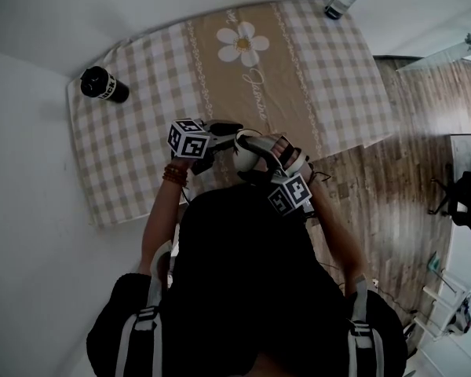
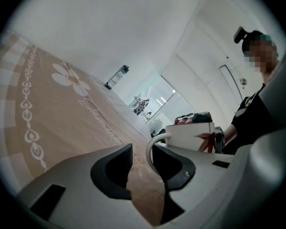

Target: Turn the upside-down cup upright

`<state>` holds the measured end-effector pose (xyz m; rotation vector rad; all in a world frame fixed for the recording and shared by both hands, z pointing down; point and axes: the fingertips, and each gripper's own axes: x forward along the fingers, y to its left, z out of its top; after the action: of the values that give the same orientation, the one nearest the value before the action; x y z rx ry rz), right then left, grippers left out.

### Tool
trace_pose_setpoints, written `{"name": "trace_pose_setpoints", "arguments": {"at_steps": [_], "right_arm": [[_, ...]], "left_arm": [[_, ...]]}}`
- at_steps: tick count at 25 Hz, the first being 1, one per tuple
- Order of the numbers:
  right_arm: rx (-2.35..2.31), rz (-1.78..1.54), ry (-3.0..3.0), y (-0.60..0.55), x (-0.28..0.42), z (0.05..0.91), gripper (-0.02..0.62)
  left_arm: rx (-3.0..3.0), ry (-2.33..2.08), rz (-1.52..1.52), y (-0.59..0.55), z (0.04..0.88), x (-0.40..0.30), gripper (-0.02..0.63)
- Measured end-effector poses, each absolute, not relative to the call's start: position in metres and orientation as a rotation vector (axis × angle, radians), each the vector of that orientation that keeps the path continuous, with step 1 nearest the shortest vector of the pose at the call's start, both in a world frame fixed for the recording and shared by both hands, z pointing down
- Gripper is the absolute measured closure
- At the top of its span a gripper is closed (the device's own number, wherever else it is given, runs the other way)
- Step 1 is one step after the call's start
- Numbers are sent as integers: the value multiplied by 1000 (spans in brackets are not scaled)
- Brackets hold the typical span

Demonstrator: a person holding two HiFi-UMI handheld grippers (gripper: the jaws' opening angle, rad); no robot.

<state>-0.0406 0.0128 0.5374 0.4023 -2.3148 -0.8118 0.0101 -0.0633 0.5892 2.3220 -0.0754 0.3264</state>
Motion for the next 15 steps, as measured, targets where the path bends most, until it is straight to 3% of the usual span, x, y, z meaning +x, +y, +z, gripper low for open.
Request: {"name": "trace_pose_setpoints", "arguments": {"at_steps": [3,9,12,15], "right_arm": [[356,-925,-2277,17,-42,528,100],[279,-1033,-2216,31,-40,529,100],[288,-1032,-2206,33,-35,532,100],[309,-1040,-2193,34,-30,534,97]], "left_arm": [[2331,-15,241,-64,578,17,436],[2416,78,238,-50,567,26,475],[2438,78,244,-43,563,31,572],[2443,12,236,-41,564,31,574]]}}
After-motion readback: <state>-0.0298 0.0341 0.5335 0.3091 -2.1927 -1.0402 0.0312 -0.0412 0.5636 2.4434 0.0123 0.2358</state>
